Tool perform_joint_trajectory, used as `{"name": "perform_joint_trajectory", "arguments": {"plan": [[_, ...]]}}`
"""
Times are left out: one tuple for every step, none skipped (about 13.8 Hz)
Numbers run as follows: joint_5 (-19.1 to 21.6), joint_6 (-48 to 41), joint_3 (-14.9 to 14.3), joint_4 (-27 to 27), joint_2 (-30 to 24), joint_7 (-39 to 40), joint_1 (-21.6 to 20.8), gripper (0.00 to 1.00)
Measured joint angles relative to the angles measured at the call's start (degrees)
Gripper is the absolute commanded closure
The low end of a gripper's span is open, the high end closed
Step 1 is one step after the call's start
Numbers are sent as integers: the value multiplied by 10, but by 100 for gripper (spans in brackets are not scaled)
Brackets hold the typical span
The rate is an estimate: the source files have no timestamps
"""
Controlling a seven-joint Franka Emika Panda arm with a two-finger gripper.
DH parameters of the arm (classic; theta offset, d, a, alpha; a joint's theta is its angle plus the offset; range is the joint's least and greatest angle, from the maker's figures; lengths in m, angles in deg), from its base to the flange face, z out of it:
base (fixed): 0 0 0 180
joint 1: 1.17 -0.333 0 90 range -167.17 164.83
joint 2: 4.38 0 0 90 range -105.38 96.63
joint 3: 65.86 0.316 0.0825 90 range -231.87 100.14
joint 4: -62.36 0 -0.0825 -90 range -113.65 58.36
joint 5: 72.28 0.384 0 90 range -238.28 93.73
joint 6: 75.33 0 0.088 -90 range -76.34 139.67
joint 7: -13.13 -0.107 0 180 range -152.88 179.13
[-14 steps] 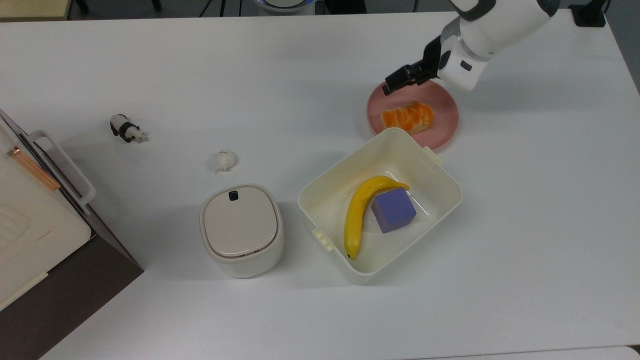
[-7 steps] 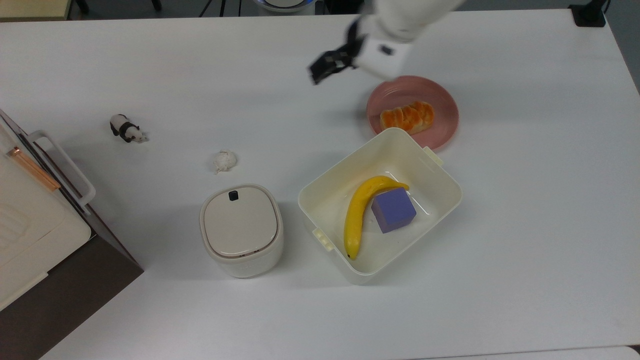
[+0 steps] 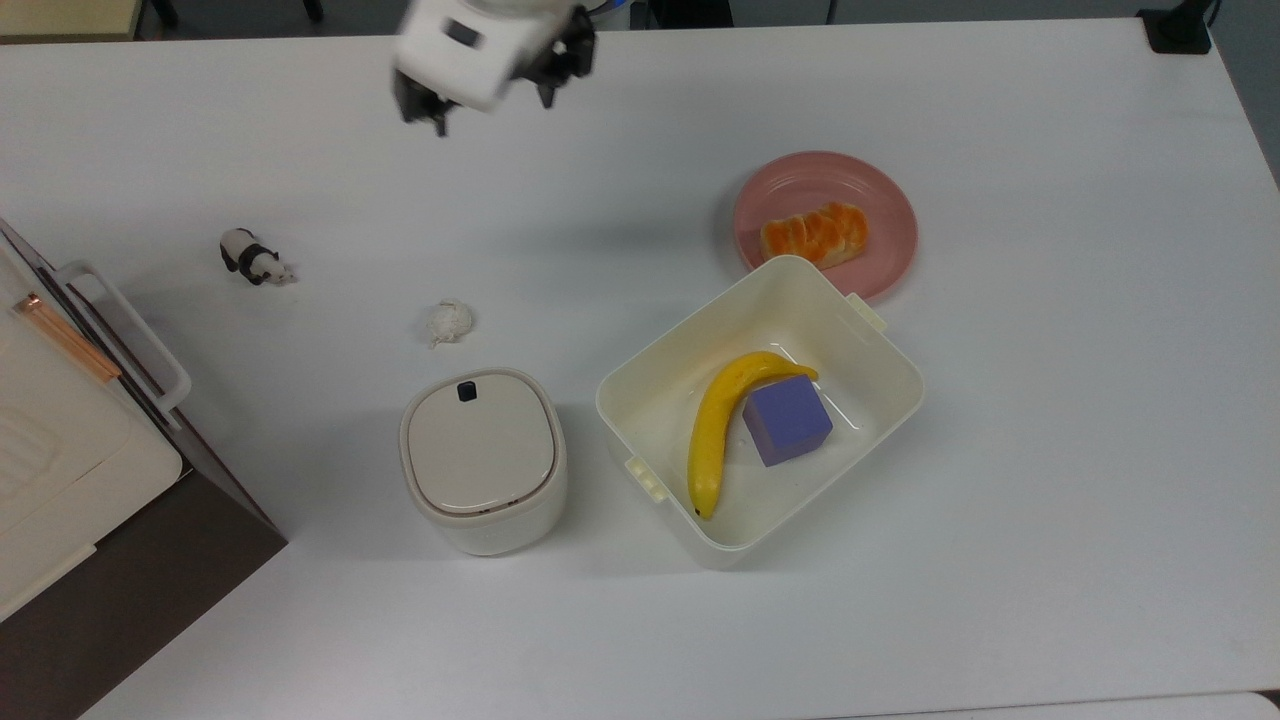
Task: Put the bread on a plate
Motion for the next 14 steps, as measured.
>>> {"name": "perform_joint_trajectory", "arguments": {"plan": [[11, -4, -1, 13, 0, 0, 11, 6], [19, -6, -3, 23, 0, 0, 21, 6], [26, -6, -6, 28, 0, 0, 28, 6], [31, -6, -9, 32, 1, 0, 32, 4], [36, -6, -13, 37, 1, -1, 34, 1], [43, -6, -18, 43, 2, -6, 34, 0], [52, -5, -23, 49, 2, -18, 34, 0], [63, 1, -29, 54, 2, -35, 34, 0], [80, 16, -40, 60, 2, -64, 34, 0], [89, 27, -49, 62, 2, -86, 34, 0], [99, 38, -58, 63, 3, -109, 34, 0], [106, 46, -64, 63, 3, -129, 34, 0], [109, 54, -67, 63, 3, -151, 34, 0], [112, 71, -68, 63, 4, -184, 34, 0]]}}
